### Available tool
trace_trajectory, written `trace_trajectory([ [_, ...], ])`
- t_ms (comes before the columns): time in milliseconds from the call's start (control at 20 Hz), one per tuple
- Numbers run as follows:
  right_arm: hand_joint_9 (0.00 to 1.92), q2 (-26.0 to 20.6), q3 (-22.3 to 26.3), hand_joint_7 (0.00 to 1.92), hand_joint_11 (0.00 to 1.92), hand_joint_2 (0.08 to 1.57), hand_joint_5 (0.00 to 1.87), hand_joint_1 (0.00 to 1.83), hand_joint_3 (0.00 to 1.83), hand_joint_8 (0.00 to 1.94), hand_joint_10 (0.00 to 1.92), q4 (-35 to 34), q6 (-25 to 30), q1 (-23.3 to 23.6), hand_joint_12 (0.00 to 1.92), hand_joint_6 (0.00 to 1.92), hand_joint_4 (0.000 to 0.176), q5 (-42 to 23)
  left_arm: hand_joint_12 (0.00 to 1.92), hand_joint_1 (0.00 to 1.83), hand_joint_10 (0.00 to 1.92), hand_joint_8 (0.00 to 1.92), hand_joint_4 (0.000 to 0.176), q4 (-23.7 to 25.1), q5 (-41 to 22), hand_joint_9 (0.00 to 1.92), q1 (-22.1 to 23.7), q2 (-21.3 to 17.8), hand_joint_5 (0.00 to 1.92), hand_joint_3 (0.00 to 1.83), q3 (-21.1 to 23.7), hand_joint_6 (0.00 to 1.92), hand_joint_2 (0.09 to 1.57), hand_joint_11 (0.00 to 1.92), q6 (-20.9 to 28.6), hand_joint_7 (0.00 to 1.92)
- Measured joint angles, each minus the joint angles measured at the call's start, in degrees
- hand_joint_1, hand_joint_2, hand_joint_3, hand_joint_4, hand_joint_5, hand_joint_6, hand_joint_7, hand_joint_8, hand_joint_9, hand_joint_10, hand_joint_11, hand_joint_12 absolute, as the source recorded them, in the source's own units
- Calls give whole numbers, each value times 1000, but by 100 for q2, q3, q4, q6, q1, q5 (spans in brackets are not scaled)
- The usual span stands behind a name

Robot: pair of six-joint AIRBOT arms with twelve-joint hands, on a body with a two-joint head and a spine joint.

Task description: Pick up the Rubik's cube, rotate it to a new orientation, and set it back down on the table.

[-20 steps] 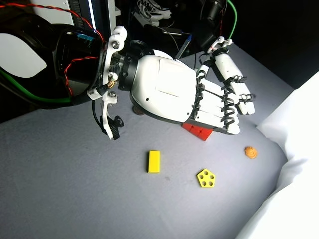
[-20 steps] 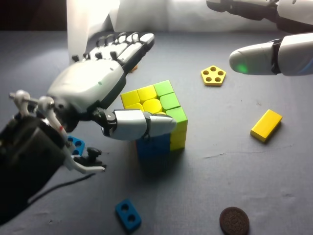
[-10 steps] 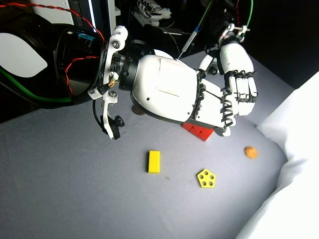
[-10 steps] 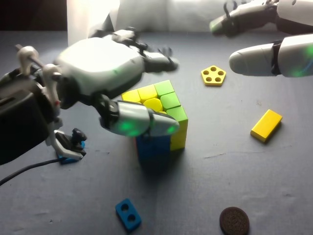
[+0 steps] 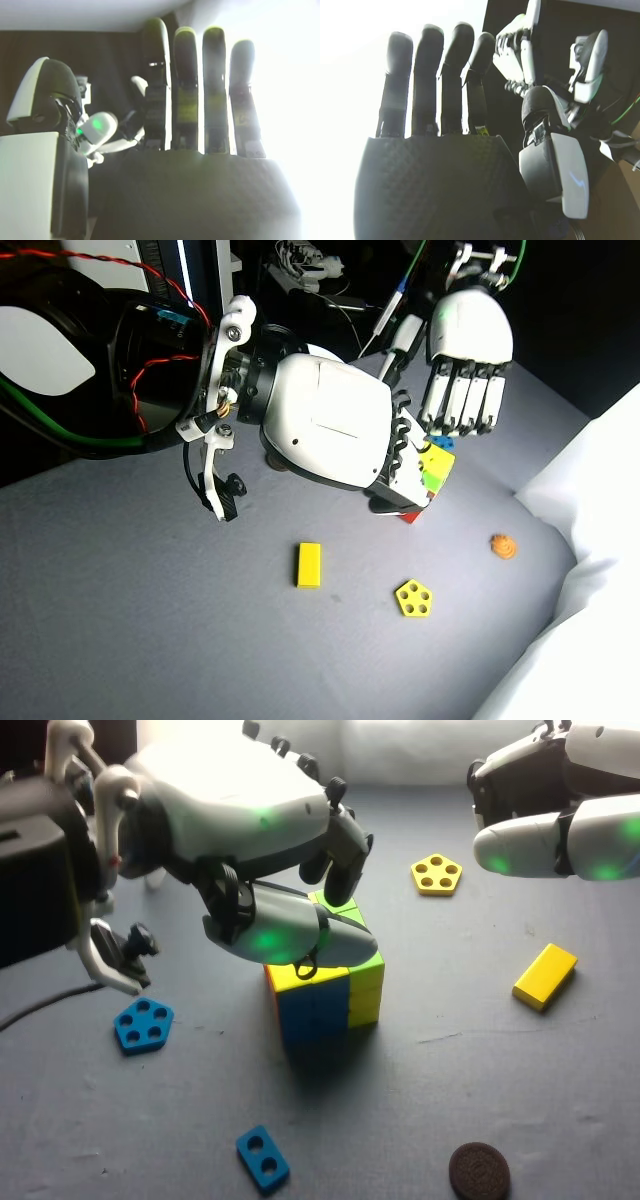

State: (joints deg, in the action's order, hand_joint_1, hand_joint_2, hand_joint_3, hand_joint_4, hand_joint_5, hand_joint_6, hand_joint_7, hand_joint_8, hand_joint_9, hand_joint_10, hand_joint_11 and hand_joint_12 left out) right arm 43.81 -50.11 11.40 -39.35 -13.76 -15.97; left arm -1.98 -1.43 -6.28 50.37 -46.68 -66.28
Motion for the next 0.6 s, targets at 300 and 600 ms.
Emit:
trace_trajectory([
  [300, 637, 0, 0, 760, 497, 1407, 582, 0, 13, 1465, 1700, 160, -2, 0, 1921, 1358, 0, -90, 1649, 265, 1407, 1246, 0, 52, 710, 610, 428, 0, 683, 3, 109, 854, 1288, 389, -2, 682],
  [600, 613, 0, 0, 753, 486, 1444, 548, 0, 9, 1449, 1704, 345, -2, 0, 1921, 1343, 0, -136, 1691, 211, 1444, 1298, 0, 7, 988, 580, 769, 0, 670, 3, 151, 923, 1363, 366, -11, 647],
])
